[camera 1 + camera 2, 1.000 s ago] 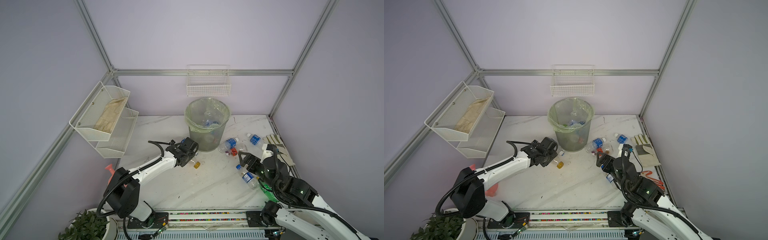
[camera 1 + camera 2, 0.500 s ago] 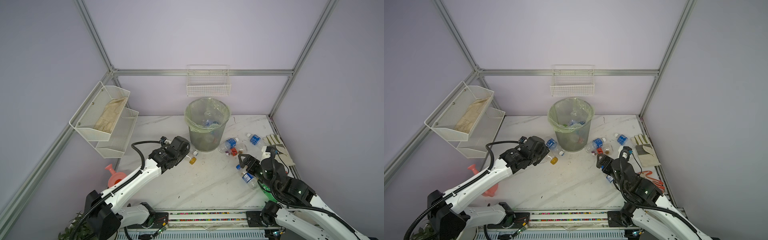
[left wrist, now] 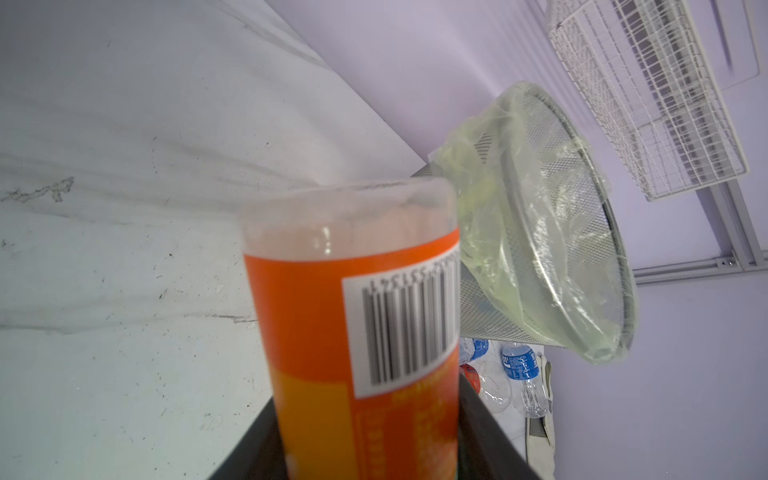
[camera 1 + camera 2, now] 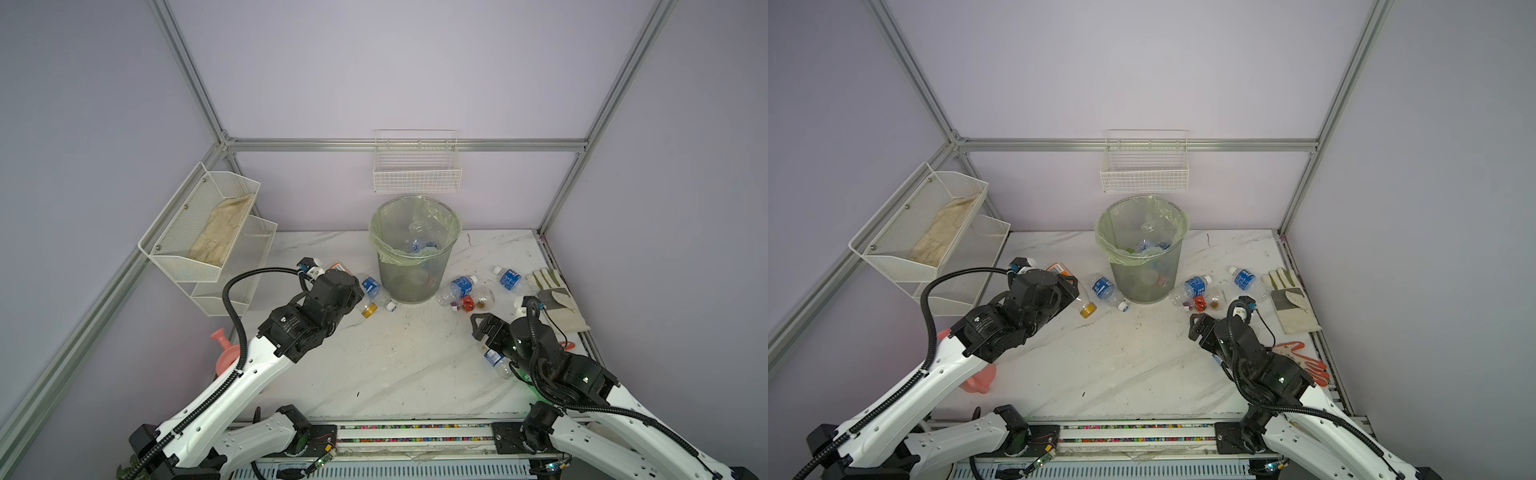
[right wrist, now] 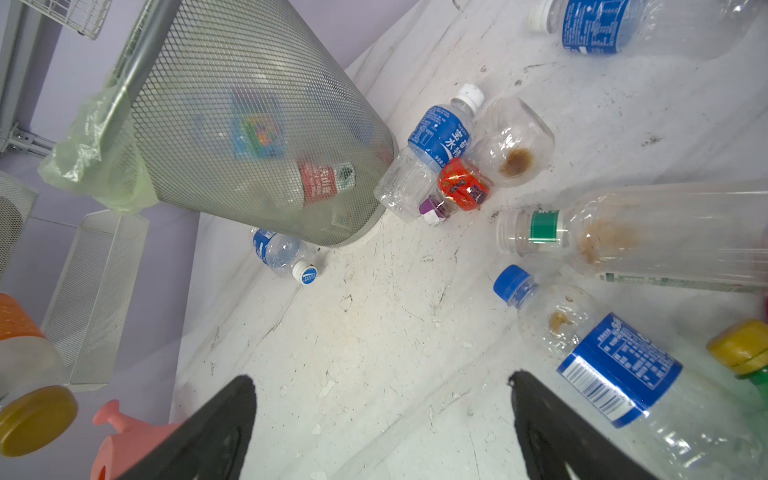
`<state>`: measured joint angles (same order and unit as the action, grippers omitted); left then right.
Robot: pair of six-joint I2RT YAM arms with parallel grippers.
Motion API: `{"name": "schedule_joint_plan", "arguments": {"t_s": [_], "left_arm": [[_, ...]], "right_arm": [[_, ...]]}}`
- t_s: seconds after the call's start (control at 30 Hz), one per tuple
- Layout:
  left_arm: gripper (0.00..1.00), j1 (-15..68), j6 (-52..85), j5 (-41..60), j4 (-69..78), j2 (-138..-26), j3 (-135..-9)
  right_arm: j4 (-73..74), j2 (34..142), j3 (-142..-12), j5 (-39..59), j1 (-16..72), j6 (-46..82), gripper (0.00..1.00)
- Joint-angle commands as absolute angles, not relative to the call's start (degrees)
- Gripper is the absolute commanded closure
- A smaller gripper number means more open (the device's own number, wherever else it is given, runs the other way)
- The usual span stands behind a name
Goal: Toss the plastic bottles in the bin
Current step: 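Lift the orange-label bottle with the left gripper and carry it over the wastebasket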
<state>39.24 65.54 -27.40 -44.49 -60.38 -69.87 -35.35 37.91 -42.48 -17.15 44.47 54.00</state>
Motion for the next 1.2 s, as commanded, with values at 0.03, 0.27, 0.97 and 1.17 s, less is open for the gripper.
{"name": "schedule_joint_plan", "arguments": {"t_s": [0.03,0.27,0.97,1.17], "left_arm": [[1.00,41.31,58.66,-30.75,-43.53,-61.33,-78.92],[1.00,45.69,50.89,-35.42,-42.48,-65.21,-86.92],[1.00,46.61,31.67,-31.30,-31.47,-77.99,-102.58],[1.00,46.63,28.17,-31.68,-30.94,-84.30,-107.88]], "right_arm": [[-34.49,38.16,-41.60,-16.70,44.47,55.45,0.03],[-34.72,36.15,-39.89,-16.17,44.47,56.55,0.03],[-34.89,35.18,-38.33,-15.60,44.48,56.87,0.03],[-34.88,34.98,-37.97,-15.71,44.47,56.78,0.03]]}}
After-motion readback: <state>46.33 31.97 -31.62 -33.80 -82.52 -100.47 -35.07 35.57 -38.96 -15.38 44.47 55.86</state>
